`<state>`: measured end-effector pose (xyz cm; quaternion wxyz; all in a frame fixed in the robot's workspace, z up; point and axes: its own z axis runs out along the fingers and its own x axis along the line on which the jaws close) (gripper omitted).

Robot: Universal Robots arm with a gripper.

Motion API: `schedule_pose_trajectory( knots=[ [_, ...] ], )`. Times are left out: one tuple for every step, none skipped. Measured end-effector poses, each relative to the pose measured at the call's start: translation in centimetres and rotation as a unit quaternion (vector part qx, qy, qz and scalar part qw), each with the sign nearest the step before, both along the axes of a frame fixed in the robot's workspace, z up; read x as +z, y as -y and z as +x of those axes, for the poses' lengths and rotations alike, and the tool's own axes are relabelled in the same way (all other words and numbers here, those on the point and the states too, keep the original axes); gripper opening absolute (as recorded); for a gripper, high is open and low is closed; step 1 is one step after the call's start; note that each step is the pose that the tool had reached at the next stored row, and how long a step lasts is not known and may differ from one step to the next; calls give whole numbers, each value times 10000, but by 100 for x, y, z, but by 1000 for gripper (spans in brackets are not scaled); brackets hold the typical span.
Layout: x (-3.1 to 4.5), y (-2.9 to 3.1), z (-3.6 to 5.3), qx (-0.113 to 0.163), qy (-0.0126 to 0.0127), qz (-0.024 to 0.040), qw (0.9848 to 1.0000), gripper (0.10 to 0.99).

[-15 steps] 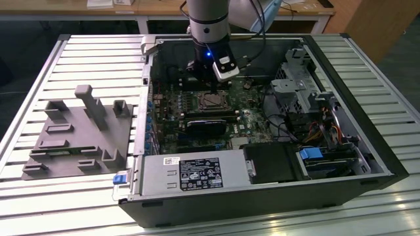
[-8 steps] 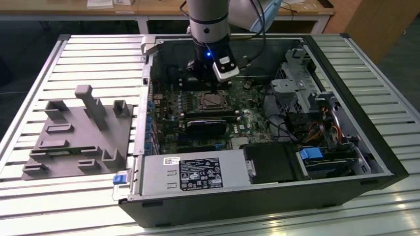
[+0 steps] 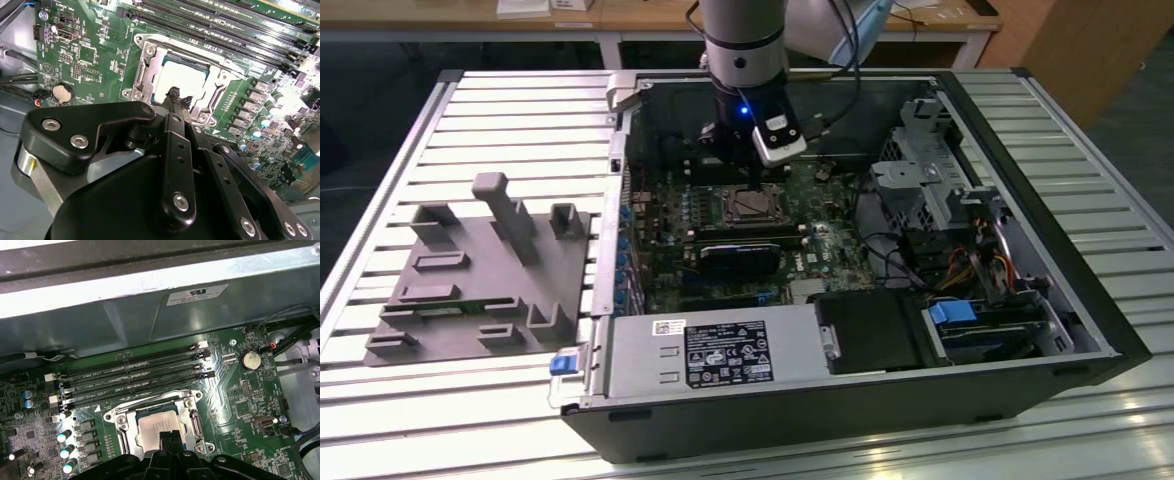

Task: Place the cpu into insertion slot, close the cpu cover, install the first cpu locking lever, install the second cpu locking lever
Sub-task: 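Install the second cpu locking lever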

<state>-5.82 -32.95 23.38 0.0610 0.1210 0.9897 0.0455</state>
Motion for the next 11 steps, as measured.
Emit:
schedule_pose_trajectory(
  knots=[
    [0, 2, 0, 0, 0, 0, 10000, 102],
    [1, 7, 0, 1, 0, -1, 10000, 102],
    [0, 14, 0, 1, 0, -1, 10000, 102],
    [0, 23, 0, 0, 0, -3, 10000, 102],
    [1, 38, 0, 0, 0, -5, 10000, 102],
    [1, 57, 0, 0, 0, -6, 10000, 102],
    [1, 78, 0, 0, 0, -5, 10000, 102],
    [2, 102, 0, 0, 0, -7, 10000, 102],
    [2, 130, 0, 0, 0, -6, 10000, 102],
    [1, 158, 0, 0, 0, -5, 10000, 102],
    [1, 185, 0, 0, 0, -5, 10000, 102]
  ],
)
